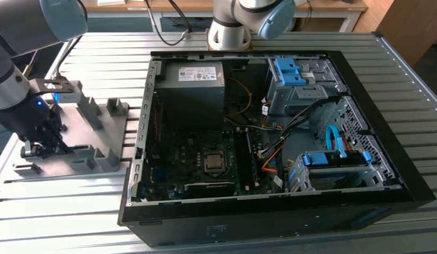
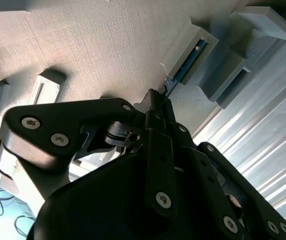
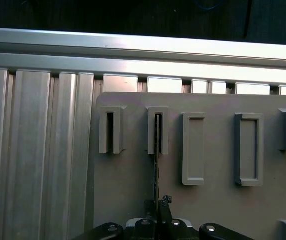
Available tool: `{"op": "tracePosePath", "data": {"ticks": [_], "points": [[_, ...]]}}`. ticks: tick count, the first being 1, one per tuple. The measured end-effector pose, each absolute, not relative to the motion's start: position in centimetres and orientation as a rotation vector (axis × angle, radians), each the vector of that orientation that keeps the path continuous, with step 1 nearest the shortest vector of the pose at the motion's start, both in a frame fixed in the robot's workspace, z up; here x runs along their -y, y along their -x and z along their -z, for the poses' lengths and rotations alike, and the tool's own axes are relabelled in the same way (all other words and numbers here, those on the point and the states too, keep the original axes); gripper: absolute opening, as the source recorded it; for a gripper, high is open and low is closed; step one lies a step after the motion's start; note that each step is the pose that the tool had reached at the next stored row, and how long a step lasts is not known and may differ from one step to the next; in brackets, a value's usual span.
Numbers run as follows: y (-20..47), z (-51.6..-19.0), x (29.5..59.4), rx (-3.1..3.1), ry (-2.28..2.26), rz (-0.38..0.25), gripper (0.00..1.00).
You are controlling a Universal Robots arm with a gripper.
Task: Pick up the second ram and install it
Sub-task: 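Pick up the second ram and move it above second insertion slot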
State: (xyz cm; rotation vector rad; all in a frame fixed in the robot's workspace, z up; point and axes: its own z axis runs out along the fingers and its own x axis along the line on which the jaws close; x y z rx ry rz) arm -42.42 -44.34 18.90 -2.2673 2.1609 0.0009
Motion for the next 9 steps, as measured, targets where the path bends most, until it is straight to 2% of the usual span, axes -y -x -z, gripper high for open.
{"op": "tracePosePath", "data": {"ticks": [9], "points": [[42.4,-19.9,44.3,-2.161,2.267,-0.001,0.14]]}}
